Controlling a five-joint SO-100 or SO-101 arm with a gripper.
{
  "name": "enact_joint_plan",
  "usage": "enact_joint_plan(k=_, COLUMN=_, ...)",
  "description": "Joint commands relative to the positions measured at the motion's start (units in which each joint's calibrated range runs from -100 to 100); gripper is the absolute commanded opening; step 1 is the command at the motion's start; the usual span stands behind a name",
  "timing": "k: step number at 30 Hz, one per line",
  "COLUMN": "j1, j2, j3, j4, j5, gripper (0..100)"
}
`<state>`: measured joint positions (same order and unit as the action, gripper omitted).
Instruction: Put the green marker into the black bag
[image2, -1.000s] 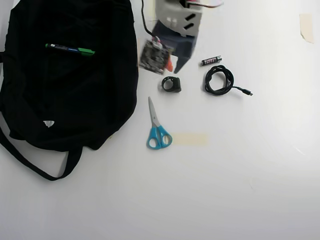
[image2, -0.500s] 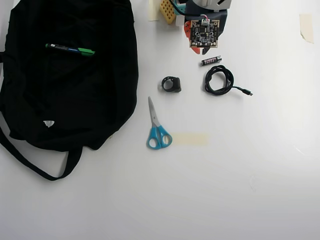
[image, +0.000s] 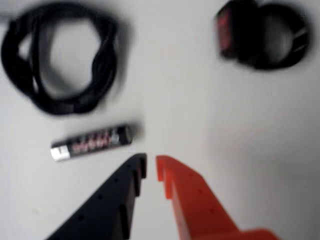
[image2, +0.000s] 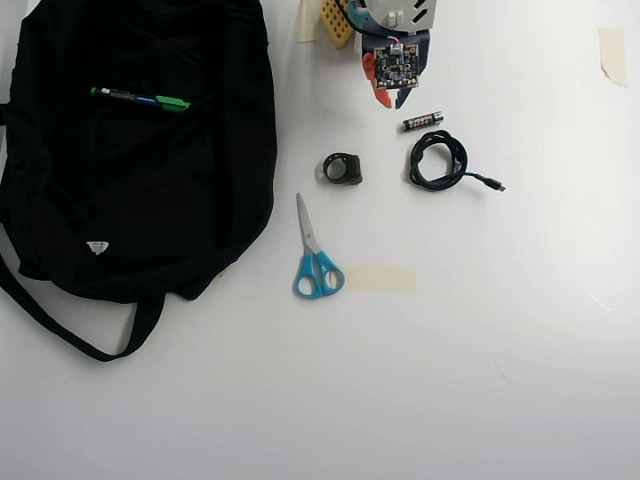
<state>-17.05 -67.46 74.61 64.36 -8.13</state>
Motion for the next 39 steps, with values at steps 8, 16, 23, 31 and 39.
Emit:
enact_joint_plan(k=8, j1=3.4, j2=-16.9, j3=12.6, j4=-0.3, j5=0.3, gripper=2)
enact_joint_plan(k=16, j1=7.8, j2=-20.6, j3=20.1, j4=-0.4, j5=6.3, gripper=2)
enact_joint_plan(k=23, j1=9.5, j2=-27.3, j3=24.9, j4=0.4, j5=8.4, gripper=2)
enact_joint_plan(k=31, j1=9.4, j2=-32.1, j3=24.7, j4=8.1, j5=8.4, gripper=2)
enact_joint_plan(k=39, j1=9.9, j2=-32.1, j3=24.7, j4=8.1, j5=8.5, gripper=2)
